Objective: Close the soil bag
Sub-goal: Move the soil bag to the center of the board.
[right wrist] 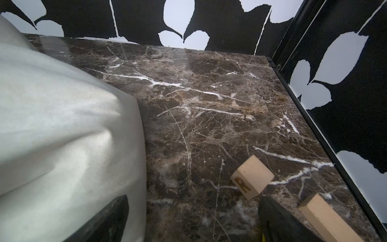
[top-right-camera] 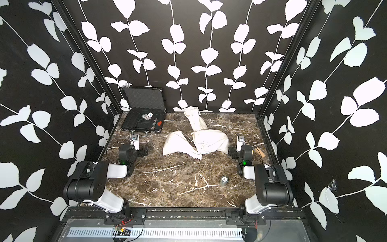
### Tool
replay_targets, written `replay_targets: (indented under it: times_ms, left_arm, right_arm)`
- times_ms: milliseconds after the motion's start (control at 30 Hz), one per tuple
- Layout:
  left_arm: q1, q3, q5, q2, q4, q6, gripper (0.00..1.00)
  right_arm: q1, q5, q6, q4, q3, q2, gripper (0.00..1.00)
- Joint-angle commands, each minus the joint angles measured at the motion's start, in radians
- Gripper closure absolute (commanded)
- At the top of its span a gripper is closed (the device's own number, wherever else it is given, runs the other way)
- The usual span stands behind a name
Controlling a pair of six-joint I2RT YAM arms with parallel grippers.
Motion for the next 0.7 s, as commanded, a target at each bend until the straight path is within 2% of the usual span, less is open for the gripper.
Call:
replay_targets:
  times_ms: [0, 533, 600, 667]
  left_arm:
    - [-0.005, 0.015, -0.006, -0.003, 0.018, 0.004, 0.01]
    - [-0.005, 0.01, 0.011, -0.011, 0.025, 0.014, 0.01]
    - [-0.006, 0.011, 0.066, -0.094, -0.06, 0.033, 0.01]
    - [-0.006, 0.054, 0.022, -0.218, -0.281, 0.004, 0.01]
  right_arm:
    - [0.006, 0.007, -0.003, 0.042, 0.013, 0.006, 0.01]
    - [0.006, 0.005, -0.004, 0.046, 0.015, 0.0, 0.01]
    - [0.012, 0.004, -0.01, -0.067, 0.04, -0.075, 0.01]
    - [0.018, 0.022, 0.008, -0.278, 0.091, -0.169, 0.01]
